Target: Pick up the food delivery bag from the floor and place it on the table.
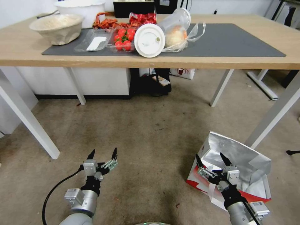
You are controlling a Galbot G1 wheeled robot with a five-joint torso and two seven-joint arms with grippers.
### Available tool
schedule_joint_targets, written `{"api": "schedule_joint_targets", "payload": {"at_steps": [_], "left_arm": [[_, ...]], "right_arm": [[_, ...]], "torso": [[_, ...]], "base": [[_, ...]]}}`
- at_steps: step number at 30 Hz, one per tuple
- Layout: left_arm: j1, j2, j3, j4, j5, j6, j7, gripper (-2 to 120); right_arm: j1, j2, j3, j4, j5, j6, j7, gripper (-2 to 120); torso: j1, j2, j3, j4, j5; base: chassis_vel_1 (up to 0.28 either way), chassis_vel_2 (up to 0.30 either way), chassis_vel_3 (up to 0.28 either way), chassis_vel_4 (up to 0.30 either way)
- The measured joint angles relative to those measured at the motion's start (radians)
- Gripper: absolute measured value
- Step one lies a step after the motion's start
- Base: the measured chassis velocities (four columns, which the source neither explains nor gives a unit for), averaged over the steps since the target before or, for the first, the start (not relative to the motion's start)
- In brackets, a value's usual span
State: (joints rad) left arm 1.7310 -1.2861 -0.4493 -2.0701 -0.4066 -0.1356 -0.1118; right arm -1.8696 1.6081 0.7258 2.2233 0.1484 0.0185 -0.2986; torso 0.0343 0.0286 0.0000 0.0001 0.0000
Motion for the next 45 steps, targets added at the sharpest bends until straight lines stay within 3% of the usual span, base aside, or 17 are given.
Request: {"api": "schedule_joint_targets", "payload": {"at_steps": [10,31,35,39,45], "left_arm": [[0.002,0.026,-0.031,0.026,-0.019,-0.087,0.045,100],[-0.003,0.034,-0.032,-0.002,-0.066,-0.061,0.066,100],[-0.002,0.038,-0.031,-0.002,-0.065,-0.061,0.067,100],[-0.004,0.045,-0.025,0.006,-0.073,-0.061,0.067,100],[-0.01,0.045,-0.016,0.008,-0.073,-0.061,0.066,100]], "right_arm": [[-0.006,-0.002,-0.002,0.023,0.004,0.004,-0.003,100],[-0.008,-0.078,0.058,-0.016,0.13,0.078,-0.088,100],[0.002,-0.132,0.096,-0.034,0.164,0.086,-0.105,100],[0.018,-0.263,0.142,-0.077,0.217,0.091,-0.08,100],[0.029,-0.384,0.184,-0.115,0.244,0.061,-0.057,100]], "torso": [[0.0,0.003,0.0,0.0,-0.0001],[0.001,0.005,0.0,0.0,0.0],[0.001,0.005,0.0,0.0,0.0001],[0.001,0.005,0.0,0.0001,0.0003],[0.001,0.006,0.0,0.0,0.0003]], "base": [[0.0,0.0,0.0,0.0],[0.0,0.0,0.0,0.0],[0.0,0.0,0.0,0.0],[0.0,0.0,0.0,0.0],[0.0,0.0,0.0,0.0]]}}
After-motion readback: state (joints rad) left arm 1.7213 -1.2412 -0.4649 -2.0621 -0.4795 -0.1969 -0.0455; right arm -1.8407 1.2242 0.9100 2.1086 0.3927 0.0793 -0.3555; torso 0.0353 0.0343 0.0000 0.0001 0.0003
